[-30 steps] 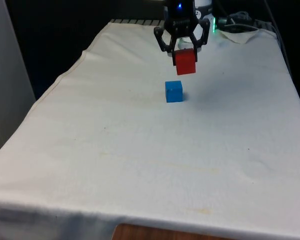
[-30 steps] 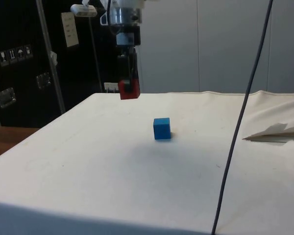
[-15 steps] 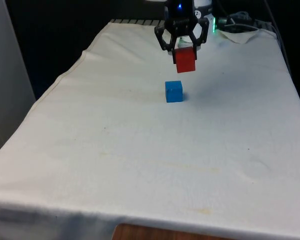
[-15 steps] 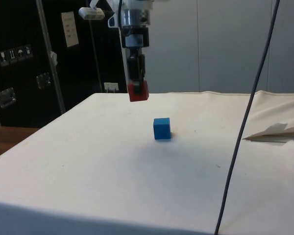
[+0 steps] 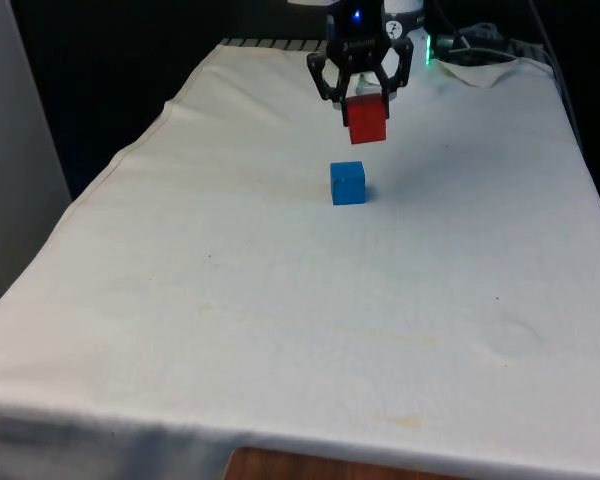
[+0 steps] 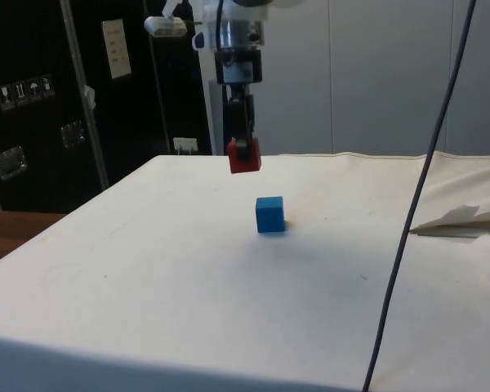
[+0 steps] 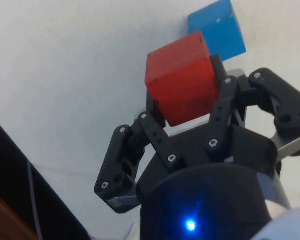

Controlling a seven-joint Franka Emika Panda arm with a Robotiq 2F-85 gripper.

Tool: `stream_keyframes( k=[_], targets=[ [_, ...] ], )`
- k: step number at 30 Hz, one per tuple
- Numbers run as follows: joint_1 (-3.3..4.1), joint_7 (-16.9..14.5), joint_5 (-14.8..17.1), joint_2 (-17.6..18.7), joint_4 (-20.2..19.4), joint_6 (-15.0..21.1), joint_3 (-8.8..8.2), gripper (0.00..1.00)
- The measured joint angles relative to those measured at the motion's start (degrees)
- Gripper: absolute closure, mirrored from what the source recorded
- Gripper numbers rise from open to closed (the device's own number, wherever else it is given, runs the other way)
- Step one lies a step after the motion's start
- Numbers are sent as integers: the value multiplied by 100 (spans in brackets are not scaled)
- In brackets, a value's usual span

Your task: Stack the two cubes.

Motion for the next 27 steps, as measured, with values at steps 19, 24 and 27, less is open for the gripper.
stream_keyframes(
  k=[19,24,27],
  targets=[
    [0,-172,-6,-218,-699,739,-46,98],
    [0,-206,-6,-206,-854,980,-46,98],
    [0,-218,-6,-183,-894,1066,-46,98]
  ],
)
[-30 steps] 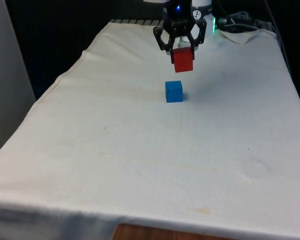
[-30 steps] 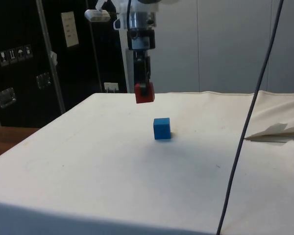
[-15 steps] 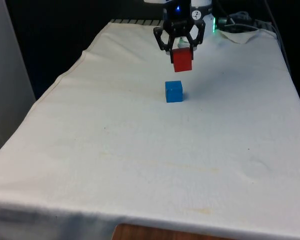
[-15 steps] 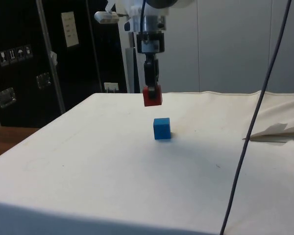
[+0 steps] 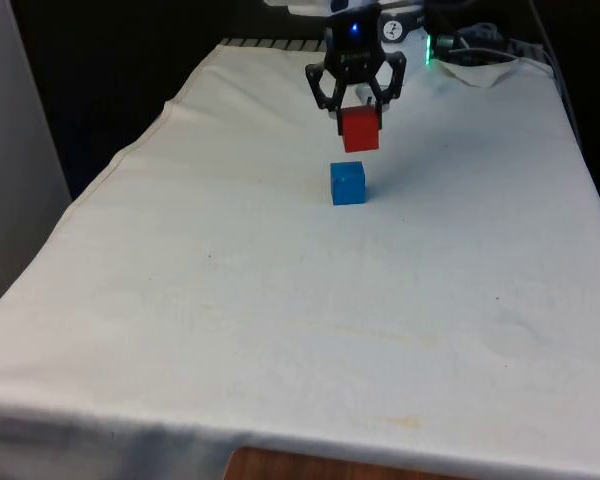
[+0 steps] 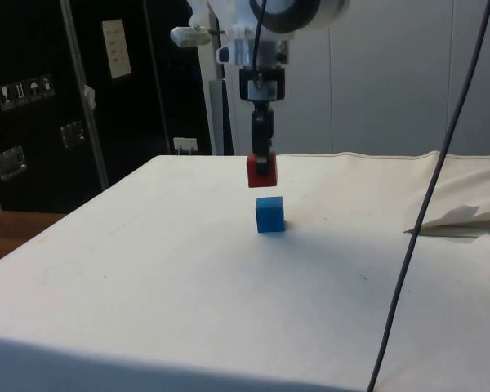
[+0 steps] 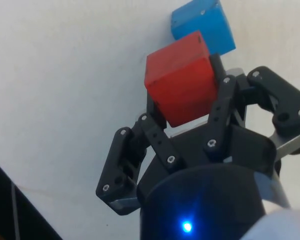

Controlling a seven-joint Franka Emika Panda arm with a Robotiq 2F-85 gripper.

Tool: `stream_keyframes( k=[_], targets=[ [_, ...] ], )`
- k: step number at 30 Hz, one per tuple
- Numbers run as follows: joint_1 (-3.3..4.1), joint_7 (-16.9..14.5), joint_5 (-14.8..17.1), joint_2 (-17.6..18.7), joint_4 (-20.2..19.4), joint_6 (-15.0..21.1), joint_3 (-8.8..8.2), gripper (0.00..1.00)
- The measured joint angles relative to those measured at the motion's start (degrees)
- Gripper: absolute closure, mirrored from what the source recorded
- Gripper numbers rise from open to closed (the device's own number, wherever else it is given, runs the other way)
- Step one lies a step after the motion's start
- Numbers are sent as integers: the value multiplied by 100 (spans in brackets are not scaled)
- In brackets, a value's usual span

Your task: Stack the two cubes.

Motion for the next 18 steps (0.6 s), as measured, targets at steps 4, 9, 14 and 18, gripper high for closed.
stream_keyframes(
  k=[4,9,14,18],
  targets=[
    [0,-29,0,132,-46,195,0,98],
    [-6,-69,6,264,-46,321,-23,98],
    [-11,-155,11,367,-46,401,-97,98],
    [-17,-195,11,464,-40,481,-132,98]
  ],
)
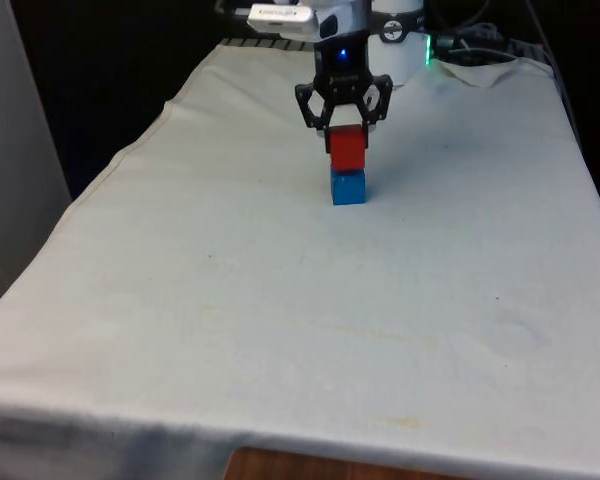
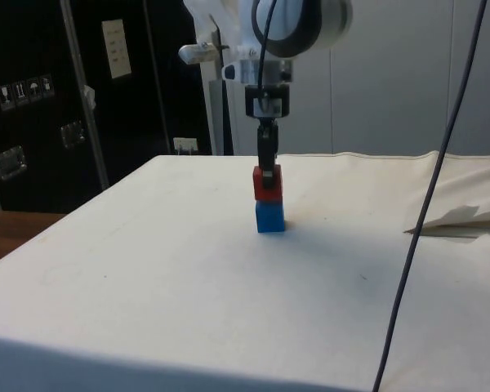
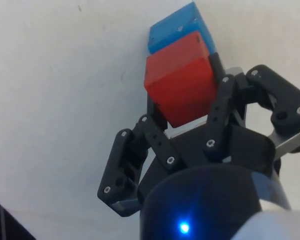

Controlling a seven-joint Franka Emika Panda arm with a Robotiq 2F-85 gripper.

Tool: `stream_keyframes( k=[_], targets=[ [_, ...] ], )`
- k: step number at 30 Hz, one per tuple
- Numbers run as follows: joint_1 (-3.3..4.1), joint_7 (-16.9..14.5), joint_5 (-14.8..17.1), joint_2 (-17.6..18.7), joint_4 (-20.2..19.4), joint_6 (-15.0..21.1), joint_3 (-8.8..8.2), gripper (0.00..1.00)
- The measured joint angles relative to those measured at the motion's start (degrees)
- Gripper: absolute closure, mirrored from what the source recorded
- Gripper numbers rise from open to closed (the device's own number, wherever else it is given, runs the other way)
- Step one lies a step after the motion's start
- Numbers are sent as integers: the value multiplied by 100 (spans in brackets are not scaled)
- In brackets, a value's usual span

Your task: Stack the two cubes.

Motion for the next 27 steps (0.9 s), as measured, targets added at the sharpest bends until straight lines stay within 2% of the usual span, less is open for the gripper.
stream_keyframes(
  k=[13,25,27],
  targets=[
    [6,-23,0,229,23,281,-17,98],
    [6,-23,0,229,23,292,-17,98],
    [6,-23,0,229,23,292,-17,92]
  ],
)
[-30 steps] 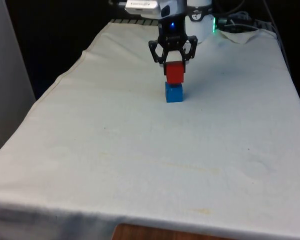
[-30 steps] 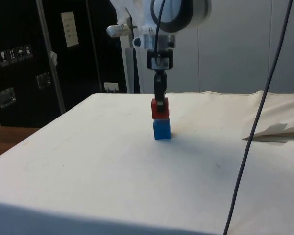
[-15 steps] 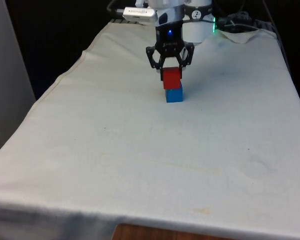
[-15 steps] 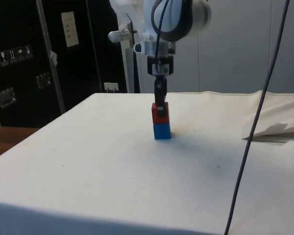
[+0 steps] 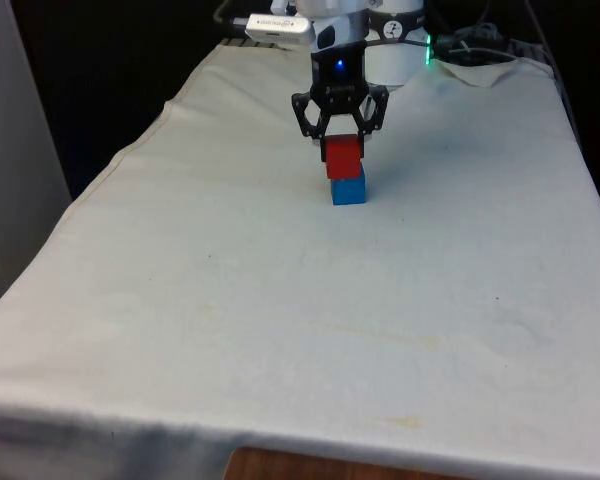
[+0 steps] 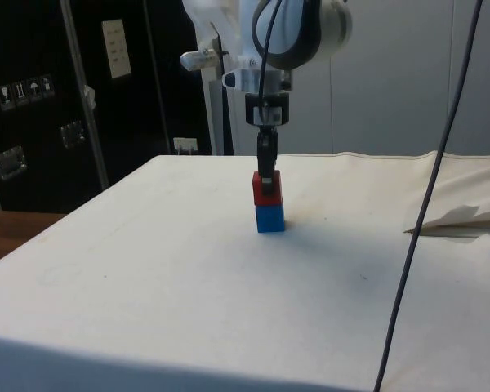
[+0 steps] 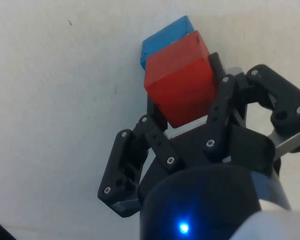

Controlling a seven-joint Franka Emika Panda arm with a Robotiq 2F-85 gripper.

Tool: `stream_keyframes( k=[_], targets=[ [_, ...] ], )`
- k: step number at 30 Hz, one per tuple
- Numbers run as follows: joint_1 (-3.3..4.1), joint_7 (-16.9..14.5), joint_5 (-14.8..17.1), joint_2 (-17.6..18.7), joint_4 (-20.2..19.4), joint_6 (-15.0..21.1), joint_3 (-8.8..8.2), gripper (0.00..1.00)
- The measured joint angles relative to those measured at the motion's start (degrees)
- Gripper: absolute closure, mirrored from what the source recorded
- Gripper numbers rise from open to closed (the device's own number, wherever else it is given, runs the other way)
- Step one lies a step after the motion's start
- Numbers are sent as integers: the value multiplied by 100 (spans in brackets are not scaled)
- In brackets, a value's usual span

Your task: Stack the two cubes.

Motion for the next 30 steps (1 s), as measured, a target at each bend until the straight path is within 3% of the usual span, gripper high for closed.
stream_keyframes(
  k=[1,2,6,7,9,20,30],
  targets=[
    [0,0,0,0,0,0,0,84],
    [0,0,0,6,0,0,0,64],
    [0,0,0,6,0,0,0,25],
    [0,0,0,6,0,0,0,25],
    [0,0,0,6,0,0,0,0],
    [0,0,0,-29,29,-23,-6,0],
    [-6,0,-6,-521,34,-447,-63,0]
  ],
)
